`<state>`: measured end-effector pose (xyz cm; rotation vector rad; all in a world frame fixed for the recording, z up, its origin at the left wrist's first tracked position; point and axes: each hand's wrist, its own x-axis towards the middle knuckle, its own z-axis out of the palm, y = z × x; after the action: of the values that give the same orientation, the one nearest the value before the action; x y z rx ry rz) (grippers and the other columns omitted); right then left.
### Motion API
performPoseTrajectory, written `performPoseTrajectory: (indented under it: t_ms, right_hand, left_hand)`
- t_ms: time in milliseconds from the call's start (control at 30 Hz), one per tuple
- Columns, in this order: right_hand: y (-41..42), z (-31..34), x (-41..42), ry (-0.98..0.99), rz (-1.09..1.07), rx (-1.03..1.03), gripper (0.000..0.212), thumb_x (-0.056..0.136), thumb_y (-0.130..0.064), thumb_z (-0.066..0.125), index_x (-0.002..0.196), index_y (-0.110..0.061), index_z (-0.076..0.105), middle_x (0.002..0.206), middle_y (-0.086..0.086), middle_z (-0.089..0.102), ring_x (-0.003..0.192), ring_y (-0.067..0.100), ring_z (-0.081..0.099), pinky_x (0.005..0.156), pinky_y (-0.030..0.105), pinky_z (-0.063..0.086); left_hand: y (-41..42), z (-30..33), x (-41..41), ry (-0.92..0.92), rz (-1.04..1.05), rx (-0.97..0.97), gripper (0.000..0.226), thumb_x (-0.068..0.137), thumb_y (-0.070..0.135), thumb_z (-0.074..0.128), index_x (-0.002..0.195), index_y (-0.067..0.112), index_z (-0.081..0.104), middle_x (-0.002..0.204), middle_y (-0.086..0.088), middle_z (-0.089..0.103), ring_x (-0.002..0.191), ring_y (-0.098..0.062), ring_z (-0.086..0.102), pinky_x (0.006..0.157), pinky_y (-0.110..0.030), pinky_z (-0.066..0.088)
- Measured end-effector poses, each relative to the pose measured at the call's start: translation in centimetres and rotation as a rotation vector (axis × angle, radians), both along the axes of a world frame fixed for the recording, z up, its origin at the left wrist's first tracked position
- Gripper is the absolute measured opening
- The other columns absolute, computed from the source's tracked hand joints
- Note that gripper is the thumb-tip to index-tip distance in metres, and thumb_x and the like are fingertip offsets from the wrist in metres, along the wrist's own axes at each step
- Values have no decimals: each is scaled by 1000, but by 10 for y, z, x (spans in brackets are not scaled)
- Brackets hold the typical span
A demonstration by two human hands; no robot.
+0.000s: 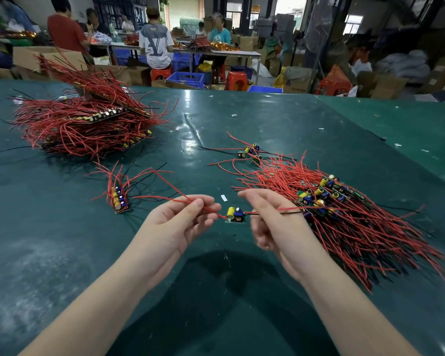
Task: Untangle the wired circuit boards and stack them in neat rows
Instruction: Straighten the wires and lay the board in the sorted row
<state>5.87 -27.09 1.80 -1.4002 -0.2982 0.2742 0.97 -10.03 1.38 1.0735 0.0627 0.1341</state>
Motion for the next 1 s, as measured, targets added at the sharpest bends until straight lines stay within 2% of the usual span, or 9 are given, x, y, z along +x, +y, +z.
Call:
performPoseTrajectory:
  t_ms: [67, 200, 367, 500, 633, 733, 833, 900, 1000]
  right_hand:
    - [0, -2, -2, 23, 68, -33, 43, 64, -43, 72, 97, -15, 69, 55, -4, 56, 43, 10, 48, 41, 19, 40]
    - [0, -3, -3, 74, 132, 48, 21, 67, -24, 73, 82, -10, 75, 71, 1, 69, 56, 15, 63, 54, 21, 52]
    - [1, -4, -2, 51, 120, 127, 21, 68, -19, 74, 84, -8, 78, 80, 10, 72, 65, 17, 67, 64, 22, 55]
    - [3, -5, -6, -95, 90, -15, 12, 82, -7, 71, 92, -9, 77, 85, 9, 76, 72, 15, 70, 68, 20, 55]
    - [6, -5, -6, -59, 78, 27, 11, 82, -6, 71, 88, -11, 78, 82, 10, 75, 67, 16, 68, 66, 21, 55]
    - [8, -5, -7, 24, 75, 109, 17, 70, -17, 74, 85, -10, 79, 80, 12, 73, 66, 19, 68, 66, 22, 55]
    - [9, -6, -7, 96, 83, 187, 20, 69, -16, 74, 86, -6, 78, 80, 14, 72, 66, 20, 68, 65, 22, 55]
    - [10, -7, -7, 50, 63, 137, 14, 75, -12, 74, 87, -8, 78, 79, 12, 73, 67, 19, 68, 65, 22, 55]
    - [12, -8, -10, -158, -8, -81, 13, 82, -3, 72, 90, -12, 77, 77, 4, 75, 67, 13, 70, 65, 19, 54]
  left_hand:
    - [-2, 1, -1, -25, 4, 11, 19, 82, 12, 54, 89, 3, 69, 87, -14, 73, 70, -11, 68, 68, -17, 55]
    - [-2, -1, -2, -28, 46, 114, 14, 86, 5, 56, 93, 5, 68, 87, -7, 73, 73, -7, 65, 70, -15, 54]
    - [-7, -4, -3, 14, 26, 252, 24, 69, 20, 70, 87, 4, 69, 79, -3, 70, 74, -10, 65, 70, -17, 54]
    - [-9, -8, -2, 31, 87, 239, 18, 74, 14, 69, 88, 2, 69, 79, -8, 72, 72, -14, 67, 71, -21, 57]
    - [-5, -10, -1, 29, 72, 262, 17, 77, 10, 67, 90, 0, 72, 81, -9, 73, 73, -12, 67, 69, -20, 56]
    - [-3, -9, -1, 57, 33, 189, 21, 72, 16, 67, 88, 4, 75, 83, -7, 73, 73, -8, 66, 66, -17, 54]
    - [-3, -11, 1, 118, -25, 55, 21, 71, 22, 67, 84, 10, 79, 82, -3, 73, 71, -5, 66, 62, -15, 53]
    - [-3, -12, 3, 152, -35, 18, 22, 74, 26, 66, 85, 13, 80, 82, -3, 73, 72, -4, 66, 62, -14, 53]
    - [-3, -15, 6, 175, 4, -47, 20, 75, 19, 65, 83, 7, 78, 82, -7, 73, 71, -8, 69, 62, -15, 53]
